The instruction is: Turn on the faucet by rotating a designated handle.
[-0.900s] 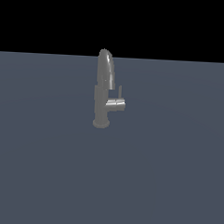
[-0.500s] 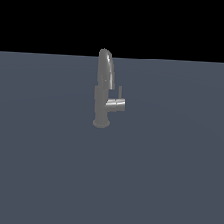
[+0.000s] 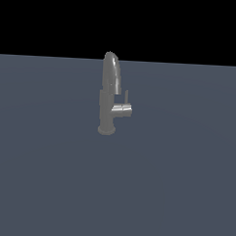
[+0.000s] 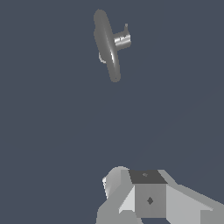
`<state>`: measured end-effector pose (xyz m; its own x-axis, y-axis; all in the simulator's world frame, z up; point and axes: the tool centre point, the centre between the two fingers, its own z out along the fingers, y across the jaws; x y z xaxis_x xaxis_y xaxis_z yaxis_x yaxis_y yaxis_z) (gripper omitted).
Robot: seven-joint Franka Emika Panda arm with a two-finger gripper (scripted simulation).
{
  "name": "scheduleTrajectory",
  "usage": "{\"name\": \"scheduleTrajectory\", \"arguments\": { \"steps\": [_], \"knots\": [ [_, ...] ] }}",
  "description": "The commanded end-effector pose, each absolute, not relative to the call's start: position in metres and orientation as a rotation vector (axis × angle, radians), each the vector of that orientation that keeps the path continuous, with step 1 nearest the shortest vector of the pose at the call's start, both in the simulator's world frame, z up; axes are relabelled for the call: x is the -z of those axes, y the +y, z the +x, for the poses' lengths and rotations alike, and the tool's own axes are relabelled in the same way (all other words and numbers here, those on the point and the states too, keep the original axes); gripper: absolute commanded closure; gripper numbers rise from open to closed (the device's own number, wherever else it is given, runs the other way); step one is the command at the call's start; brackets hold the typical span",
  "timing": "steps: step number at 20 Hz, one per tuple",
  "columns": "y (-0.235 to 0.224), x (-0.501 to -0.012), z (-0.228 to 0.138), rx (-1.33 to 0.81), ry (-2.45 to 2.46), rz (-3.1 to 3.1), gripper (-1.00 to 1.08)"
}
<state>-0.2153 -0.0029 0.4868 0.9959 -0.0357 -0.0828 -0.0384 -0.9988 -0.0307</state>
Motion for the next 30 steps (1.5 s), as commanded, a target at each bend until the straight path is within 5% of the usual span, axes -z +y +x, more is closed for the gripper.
{"name": "scheduleTrajectory", "arguments": {
  "steps": [1, 30],
  "knots": [
    [-0.001, -0.485, -0.204, -0.171, 0.092, -3.082, 1.08],
    [-0.002, -0.422, -0.047, -0.726, 0.539, -2.611, 1.08]
  ]
}}
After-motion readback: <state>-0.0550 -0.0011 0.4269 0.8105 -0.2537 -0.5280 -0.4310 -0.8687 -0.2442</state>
